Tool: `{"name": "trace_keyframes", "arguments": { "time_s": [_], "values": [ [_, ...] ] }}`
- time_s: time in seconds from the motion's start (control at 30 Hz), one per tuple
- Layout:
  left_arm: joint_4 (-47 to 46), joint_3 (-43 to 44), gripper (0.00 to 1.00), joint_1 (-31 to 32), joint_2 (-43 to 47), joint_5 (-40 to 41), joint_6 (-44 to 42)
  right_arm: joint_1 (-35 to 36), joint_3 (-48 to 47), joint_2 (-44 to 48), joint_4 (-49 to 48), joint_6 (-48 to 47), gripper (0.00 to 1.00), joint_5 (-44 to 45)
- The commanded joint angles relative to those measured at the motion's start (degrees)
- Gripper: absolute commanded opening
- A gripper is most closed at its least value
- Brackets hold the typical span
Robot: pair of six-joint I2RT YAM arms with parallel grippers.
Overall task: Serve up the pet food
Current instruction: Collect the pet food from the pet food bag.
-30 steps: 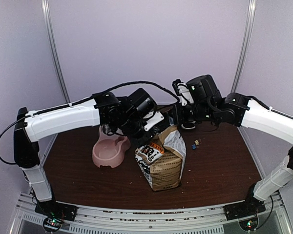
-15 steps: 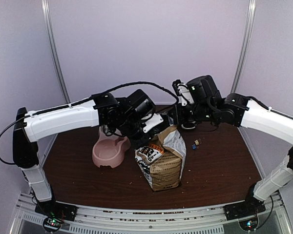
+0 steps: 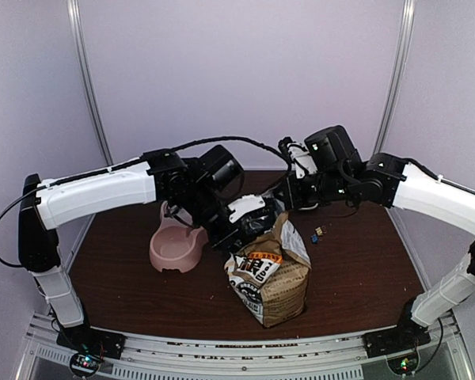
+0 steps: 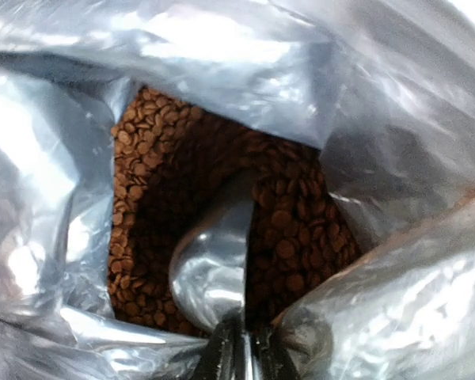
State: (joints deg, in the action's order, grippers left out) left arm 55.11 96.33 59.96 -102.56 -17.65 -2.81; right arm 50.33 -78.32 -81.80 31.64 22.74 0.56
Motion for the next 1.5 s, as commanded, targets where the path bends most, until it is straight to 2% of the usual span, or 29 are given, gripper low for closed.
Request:
{"name": "trace_keyframes", "arguments": {
  "time_s": [0.0,0.23,0.4,0.6,0.73,0.87,1.3,1.47],
  "values": [
    [6.46,-2.6,0.0,-0.06,2.59,-20.79,7.59,-1.9,0.56,2.1,-3.07,0.53,0.0,5.33],
    [-4.05,-9.78,0.0,-8.64,8.54,-21.05,23.97,-1.9,0.71,3.6,-2.78,0.9,0.0,5.39],
    [-6.19,-10.69,0.0,-11.66,10.74,-20.9,29.4,-1.9,0.28,4.42,-1.69,0.49,0.0,6.53],
    [-16.64,-15.79,0.0,-15.61,15.29,-26.98,40.45,-1.9,0.28,5.31,-0.6,0.12,0.0,7.79],
    [-18.71,-16.44,0.0,-16.54,16.98,-28.06,43.96,-1.9,0.04,5.42,-0.05,-0.06,0.0,8.26],
    [-25.14,-19.74,0.0,-18.12,20.0,-29.59,50.24,-1.9,-0.4,5.5,0.26,0.15,0.0,8.22],
    [-33.44,-22.91,0.0,-19.55,22.45,-31.86,57.29,-1.9,-0.04,6.43,0.62,0.72,0.0,8.38],
    [-37.47,-25.94,0.0,-21.26,24.83,-30.24,59.7,-1.9,0.13,6.56,0.44,0.97,0.0,8.48]
  ]
}}
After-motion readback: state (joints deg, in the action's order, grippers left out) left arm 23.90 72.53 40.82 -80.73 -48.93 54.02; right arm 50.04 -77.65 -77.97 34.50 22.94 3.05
